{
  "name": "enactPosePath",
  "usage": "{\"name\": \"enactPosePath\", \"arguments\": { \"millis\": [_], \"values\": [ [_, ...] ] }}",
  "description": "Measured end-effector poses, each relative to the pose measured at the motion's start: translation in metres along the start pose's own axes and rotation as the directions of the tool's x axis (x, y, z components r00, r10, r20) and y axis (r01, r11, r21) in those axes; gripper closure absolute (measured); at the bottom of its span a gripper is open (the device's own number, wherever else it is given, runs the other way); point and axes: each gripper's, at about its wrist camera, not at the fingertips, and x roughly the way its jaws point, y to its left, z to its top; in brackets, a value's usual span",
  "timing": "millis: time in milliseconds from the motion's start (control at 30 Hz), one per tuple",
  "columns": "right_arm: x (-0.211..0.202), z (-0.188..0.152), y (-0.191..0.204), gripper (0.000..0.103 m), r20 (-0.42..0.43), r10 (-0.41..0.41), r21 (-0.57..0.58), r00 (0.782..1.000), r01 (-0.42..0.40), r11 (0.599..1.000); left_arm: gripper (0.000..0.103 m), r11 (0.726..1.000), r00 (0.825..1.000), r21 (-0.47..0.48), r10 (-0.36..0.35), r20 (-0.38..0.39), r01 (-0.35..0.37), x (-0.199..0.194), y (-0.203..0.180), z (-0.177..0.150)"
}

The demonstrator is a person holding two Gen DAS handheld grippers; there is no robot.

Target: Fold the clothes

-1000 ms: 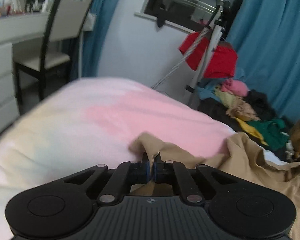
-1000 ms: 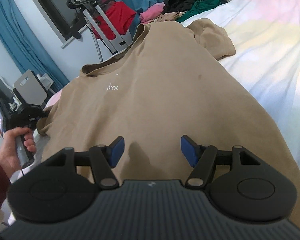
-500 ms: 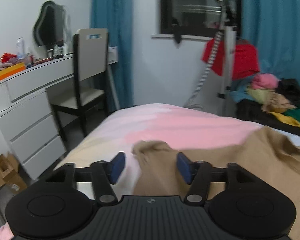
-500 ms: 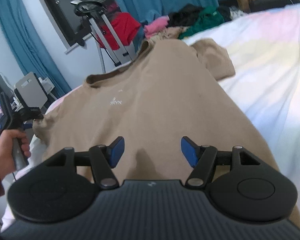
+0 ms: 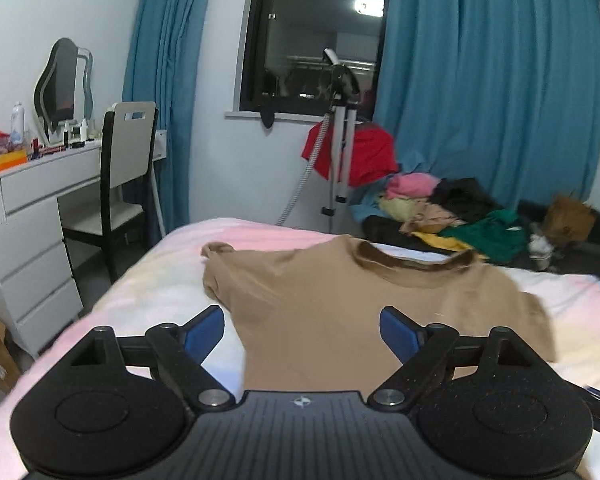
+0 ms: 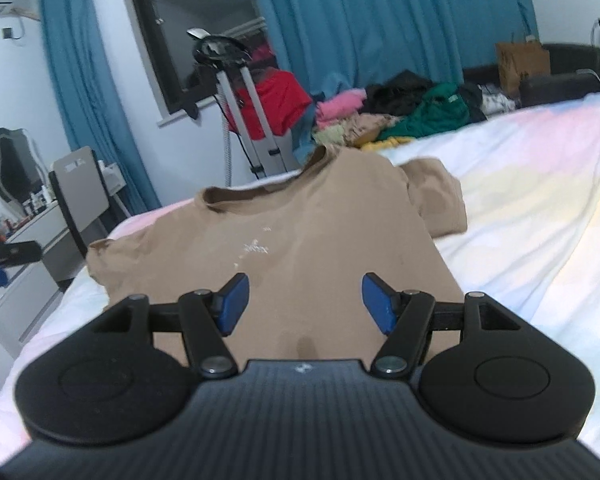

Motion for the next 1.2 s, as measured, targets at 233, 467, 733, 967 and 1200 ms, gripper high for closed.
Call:
{"name": "enactPosePath", "arguments": {
  "millis": [233,467,733,967,1200],
  "values": [
    [-0.024,0.003,-0.002,0.037,0.014,-0.01,-0.014,1.0,0.01,1.0,0.016,0.999,1.0,0.022,-0.024,0.012,0.024,-0.06,-0.017,-0.027],
    [-0.037,0.004,-0.02,0.037,-0.005,-0.004,0.09,1.0,0.005,0.996,0.015,0.999,0.999,0.0,-0.053,-0.002,0.053,-0.066,-0.009,-0.048],
    [-0.001,0.016,-0.079,0.037,-0.073,0.023,0.43,0.997,0.01,0.903,0.014,0.997,0.997,-0.04,-0.073,-0.031,0.071,-0.058,0.001,-0.066],
    [0.066,0.012,-0.173,0.038,-0.032,0.058,0.744,0.998,-0.015,0.668,0.014,0.998,0.995,-0.046,-0.047,-0.092,0.043,-0.043,0.013,-0.086],
    [0.152,0.007,-0.203,0.041,-0.041,0.01,0.758,0.999,0.025,0.652,0.014,0.998,0.994,-0.01,-0.07,-0.081,0.07,-0.014,-0.01,-0.085]
  ]
}}
